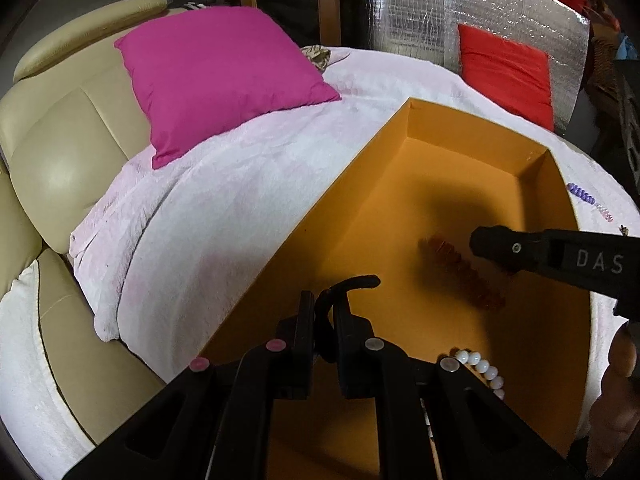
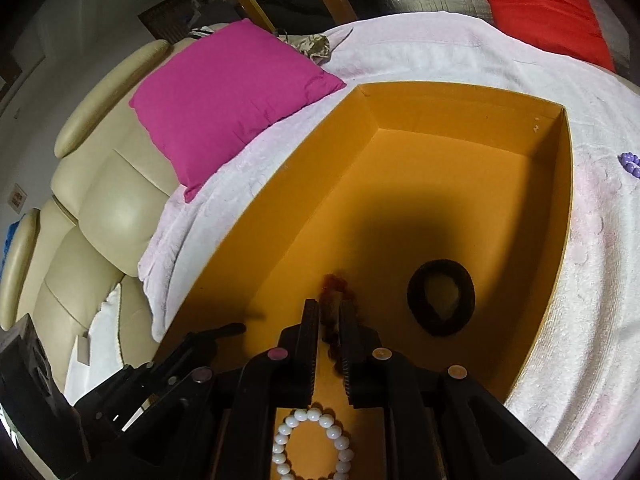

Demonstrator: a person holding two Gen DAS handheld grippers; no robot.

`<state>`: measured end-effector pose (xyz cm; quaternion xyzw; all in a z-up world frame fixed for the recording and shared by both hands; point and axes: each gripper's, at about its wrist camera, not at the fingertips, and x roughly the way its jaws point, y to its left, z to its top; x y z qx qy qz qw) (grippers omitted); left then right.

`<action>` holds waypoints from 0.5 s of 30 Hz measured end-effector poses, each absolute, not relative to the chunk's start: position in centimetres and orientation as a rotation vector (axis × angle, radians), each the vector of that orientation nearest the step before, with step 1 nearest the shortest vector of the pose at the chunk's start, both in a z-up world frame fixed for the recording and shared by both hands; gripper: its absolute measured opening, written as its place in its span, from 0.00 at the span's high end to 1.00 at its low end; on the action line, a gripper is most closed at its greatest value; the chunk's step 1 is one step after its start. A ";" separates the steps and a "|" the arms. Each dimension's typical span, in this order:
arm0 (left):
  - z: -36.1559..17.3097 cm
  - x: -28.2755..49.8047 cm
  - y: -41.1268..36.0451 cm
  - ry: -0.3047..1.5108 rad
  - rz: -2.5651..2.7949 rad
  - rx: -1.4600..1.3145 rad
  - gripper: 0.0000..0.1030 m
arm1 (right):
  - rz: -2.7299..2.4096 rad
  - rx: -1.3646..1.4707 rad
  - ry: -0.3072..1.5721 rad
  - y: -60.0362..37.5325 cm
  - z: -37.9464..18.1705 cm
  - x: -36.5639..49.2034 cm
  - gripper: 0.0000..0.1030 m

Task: Organize jewelry
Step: 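Open both tools to drop the red bracelet and black clip into the box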

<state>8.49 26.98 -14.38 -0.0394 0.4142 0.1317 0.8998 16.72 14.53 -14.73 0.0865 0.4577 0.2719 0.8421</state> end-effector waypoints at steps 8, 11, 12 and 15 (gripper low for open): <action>-15.0 8.9 27.4 0.888 0.310 -0.087 0.68 | 0.559 0.208 0.906 13.5 -14.4 16.5 0.87; -15.0 8.8 27.3 0.888 0.307 -0.089 0.62 | 0.551 0.208 0.873 12.9 -14.1 15.9 0.87; -14.9 8.8 27.2 0.889 0.308 -0.088 0.59 | 0.548 0.208 0.862 12.7 -14.0 15.7 0.87; -14.6 8.6 27.1 0.881 0.312 -0.090 0.54 | 0.531 0.233 0.829 11.7 -13.7 14.9 0.87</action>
